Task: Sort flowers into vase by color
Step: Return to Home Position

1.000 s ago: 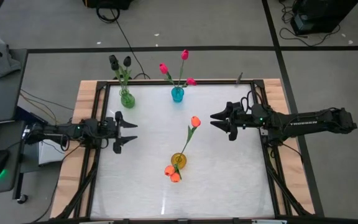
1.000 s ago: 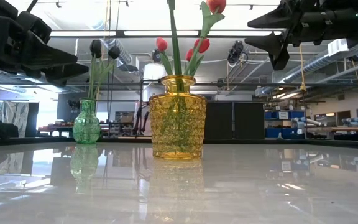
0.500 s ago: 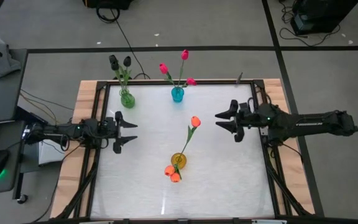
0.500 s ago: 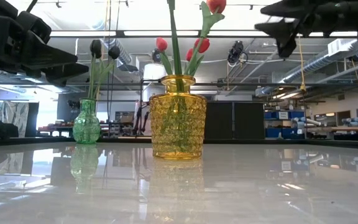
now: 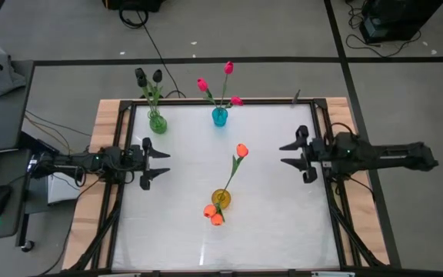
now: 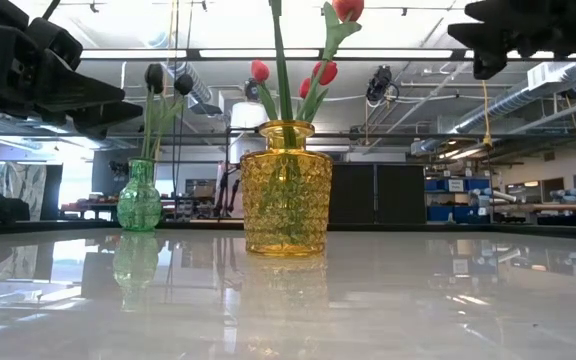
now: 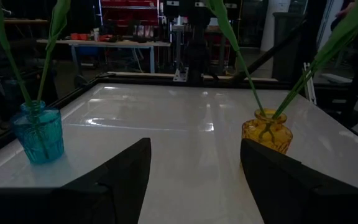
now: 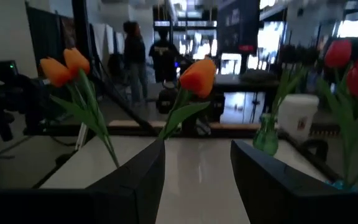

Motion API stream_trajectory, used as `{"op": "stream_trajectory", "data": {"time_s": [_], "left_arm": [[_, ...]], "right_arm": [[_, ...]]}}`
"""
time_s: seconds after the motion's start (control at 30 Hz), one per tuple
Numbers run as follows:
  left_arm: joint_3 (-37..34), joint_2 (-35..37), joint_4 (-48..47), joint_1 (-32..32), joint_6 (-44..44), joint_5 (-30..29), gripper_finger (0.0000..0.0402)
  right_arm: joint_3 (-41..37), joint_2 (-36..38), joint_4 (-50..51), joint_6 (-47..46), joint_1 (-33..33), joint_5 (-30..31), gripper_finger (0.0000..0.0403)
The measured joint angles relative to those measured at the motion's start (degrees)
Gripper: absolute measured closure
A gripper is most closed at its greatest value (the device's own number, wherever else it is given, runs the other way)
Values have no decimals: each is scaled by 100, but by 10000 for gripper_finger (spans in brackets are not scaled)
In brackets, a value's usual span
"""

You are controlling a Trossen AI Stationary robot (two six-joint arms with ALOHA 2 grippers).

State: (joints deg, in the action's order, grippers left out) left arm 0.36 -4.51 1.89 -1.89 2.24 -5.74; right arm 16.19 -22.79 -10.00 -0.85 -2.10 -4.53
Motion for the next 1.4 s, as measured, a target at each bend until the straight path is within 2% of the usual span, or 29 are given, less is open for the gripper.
{"op": "stream_trajectory", "data": {"time_s": [0.3,0.53,0.93,1.13,1.4], "left_arm": [[0,0,0,0,2,0,147],[0,1,0,0,2,-2,147],[0,1,-1,0,1,-2,147],[0,2,4,0,2,-2,147],[0,0,4,0,0,-2,147]], "right_arm": [[-1555,851,-1931,344,102,38,210],[-1577,1312,-1578,409,102,38,210],[-1581,2278,118,405,102,36,210],[-1581,2258,728,482,84,29,210],[-1581,2201,711,490,84,17,210]]}}
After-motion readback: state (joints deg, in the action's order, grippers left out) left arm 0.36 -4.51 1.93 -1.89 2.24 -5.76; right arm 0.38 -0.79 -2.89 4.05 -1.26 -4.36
